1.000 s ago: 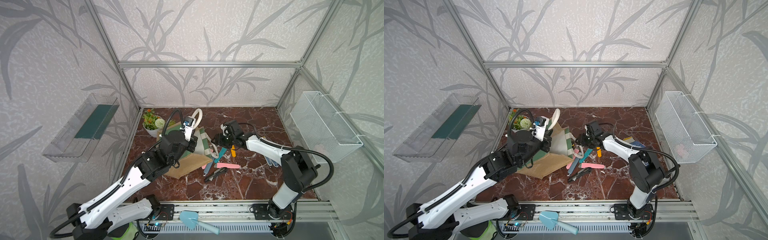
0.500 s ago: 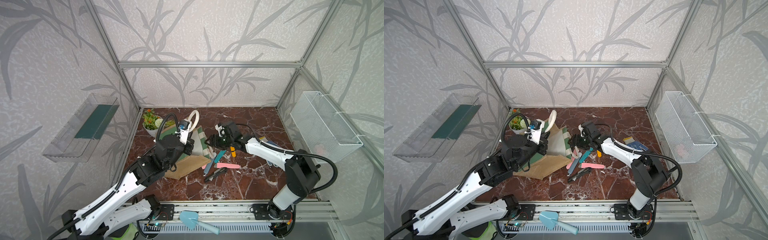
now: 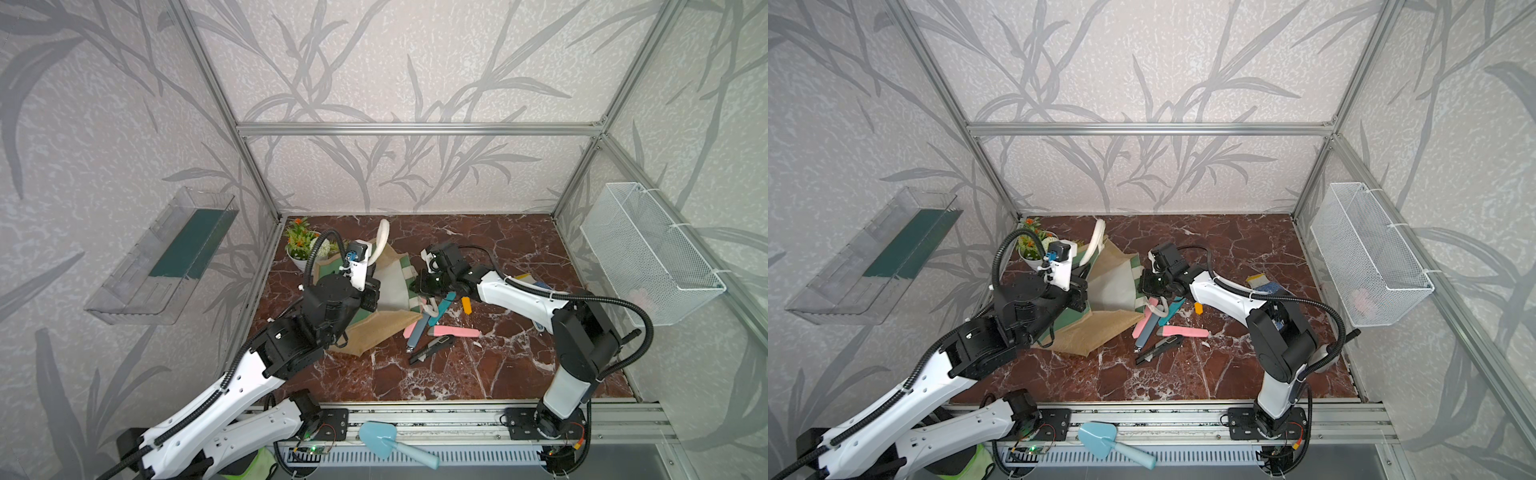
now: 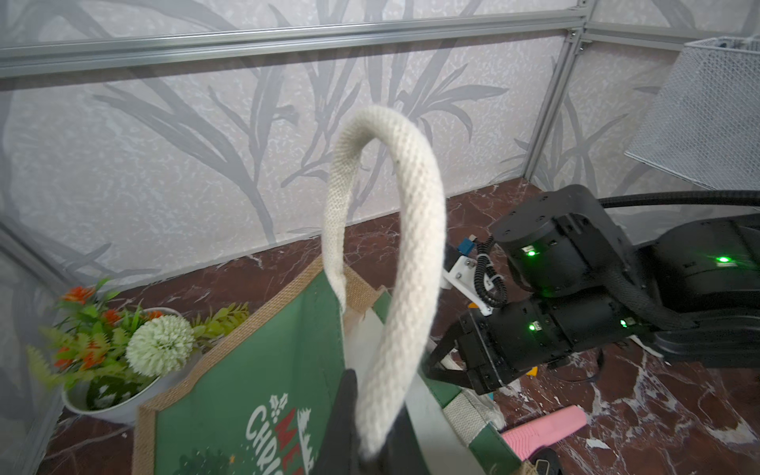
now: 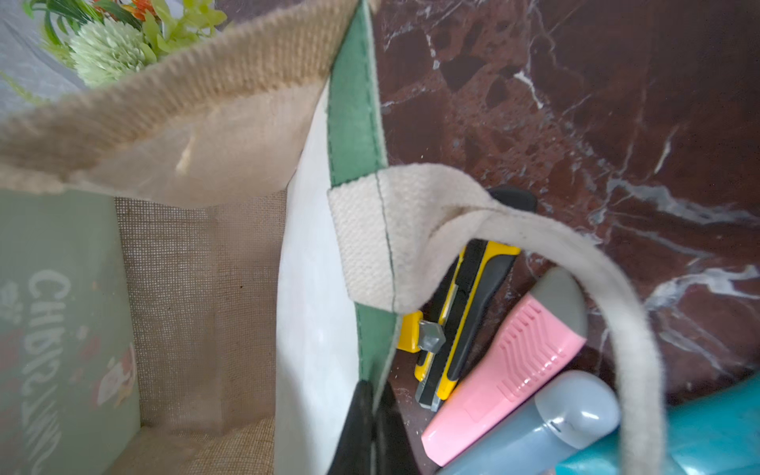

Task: Place the art knife into the pouch
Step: Adjust the pouch at the center of the board.

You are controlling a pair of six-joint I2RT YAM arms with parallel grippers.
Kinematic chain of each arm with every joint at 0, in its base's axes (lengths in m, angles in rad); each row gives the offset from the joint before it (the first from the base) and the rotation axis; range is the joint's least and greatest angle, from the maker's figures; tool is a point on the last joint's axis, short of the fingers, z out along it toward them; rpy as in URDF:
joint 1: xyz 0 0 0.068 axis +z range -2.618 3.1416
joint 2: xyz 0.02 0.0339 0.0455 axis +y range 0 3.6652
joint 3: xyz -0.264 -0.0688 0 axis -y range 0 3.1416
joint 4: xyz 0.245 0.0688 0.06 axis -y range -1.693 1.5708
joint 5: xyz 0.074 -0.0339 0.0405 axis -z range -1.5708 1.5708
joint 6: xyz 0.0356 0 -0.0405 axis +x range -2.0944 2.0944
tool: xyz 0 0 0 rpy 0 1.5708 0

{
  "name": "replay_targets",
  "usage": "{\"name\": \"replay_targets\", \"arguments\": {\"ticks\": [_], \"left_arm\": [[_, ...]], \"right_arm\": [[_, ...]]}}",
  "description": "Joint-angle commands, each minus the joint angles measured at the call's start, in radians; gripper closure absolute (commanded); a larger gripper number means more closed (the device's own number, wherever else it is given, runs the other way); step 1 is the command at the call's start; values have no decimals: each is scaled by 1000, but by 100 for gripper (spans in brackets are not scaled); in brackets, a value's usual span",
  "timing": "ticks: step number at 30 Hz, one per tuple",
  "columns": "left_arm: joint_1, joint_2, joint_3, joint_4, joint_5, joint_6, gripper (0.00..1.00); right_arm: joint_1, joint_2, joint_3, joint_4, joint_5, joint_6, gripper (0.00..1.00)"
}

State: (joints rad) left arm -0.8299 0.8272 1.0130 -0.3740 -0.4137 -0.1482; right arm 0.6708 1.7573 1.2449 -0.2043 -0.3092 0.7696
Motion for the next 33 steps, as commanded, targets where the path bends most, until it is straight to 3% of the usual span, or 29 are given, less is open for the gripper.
{"name": "replay_targets", "arguments": {"ticks": [1, 6, 9, 12, 14, 15, 23, 33], "left_arm": [[7, -58, -24, -42, -154, -81, 100], [44, -84, -2, -215, -289, -210, 100], [88, -97, 14, -305, -308, -290, 97], [143, -98, 36, -360, -266, -328, 51], [169, -81, 58, -390, -245, -341, 29], [180, -69, 68, -403, -235, -344, 4], [206, -14, 143, -393, -181, -296, 1], [218, 143, 215, -344, -36, -232, 1]], "right_arm": [[-3, -76, 27, -69, 103, -42, 100], [-2, -130, 29, -81, 133, -52, 100], [5, -156, 42, -99, 147, -62, 100], [16, -176, 63, -111, 162, -82, 100], [20, -176, 82, -120, 153, -91, 100], [21, -170, 94, -127, 148, -96, 100], [43, -162, 133, -147, 153, -114, 100], [47, -136, 179, -154, 64, -125, 100]]}}
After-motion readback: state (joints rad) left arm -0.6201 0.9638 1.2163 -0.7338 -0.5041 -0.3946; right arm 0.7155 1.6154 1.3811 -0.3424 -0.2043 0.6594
